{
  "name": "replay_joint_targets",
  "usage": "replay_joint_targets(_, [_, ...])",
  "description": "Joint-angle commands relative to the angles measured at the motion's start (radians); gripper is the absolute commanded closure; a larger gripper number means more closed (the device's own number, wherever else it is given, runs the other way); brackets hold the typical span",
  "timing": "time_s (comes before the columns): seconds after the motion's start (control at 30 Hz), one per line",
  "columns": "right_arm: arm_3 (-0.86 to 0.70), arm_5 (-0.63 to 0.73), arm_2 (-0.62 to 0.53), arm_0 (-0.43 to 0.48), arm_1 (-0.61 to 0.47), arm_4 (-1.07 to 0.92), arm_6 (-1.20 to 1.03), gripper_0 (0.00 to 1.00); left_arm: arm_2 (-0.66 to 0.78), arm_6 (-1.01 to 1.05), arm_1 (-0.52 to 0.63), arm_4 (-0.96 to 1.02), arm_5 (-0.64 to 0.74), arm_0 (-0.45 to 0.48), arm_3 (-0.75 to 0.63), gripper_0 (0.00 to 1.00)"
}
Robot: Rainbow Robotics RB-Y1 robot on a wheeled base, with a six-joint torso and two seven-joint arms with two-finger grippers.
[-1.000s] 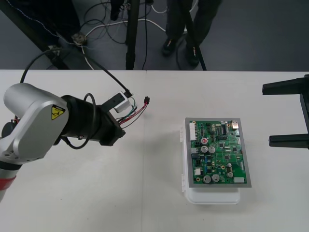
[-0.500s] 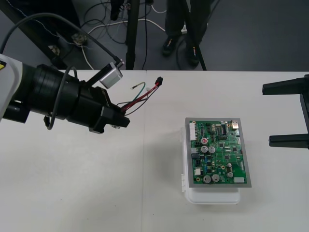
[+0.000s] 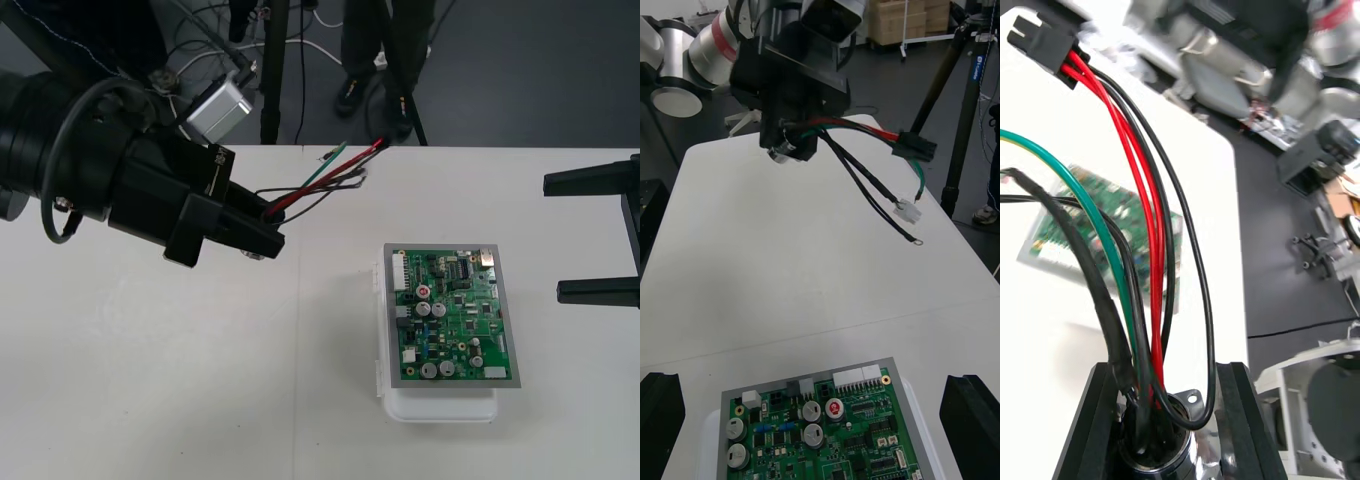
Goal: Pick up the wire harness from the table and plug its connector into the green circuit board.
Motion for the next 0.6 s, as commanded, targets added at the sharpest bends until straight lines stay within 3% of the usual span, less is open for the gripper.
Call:
replay_joint_targets(0.03, [-0.005, 0.005, -0.029, -0.021, -0.034, -0.013, -0.057, 0.0, 0.021, 0.067, 0.059, 0.102, -0.029, -0.077, -0.051, 1.0])
replay_joint_targets(0.6, [-0.005, 0.005, -0.029, -0.021, -0.034, -0.013, -0.057, 0.0, -0.006, 0.068, 0.068, 0.25, -0.029, -0.152, -0.036, 1.0])
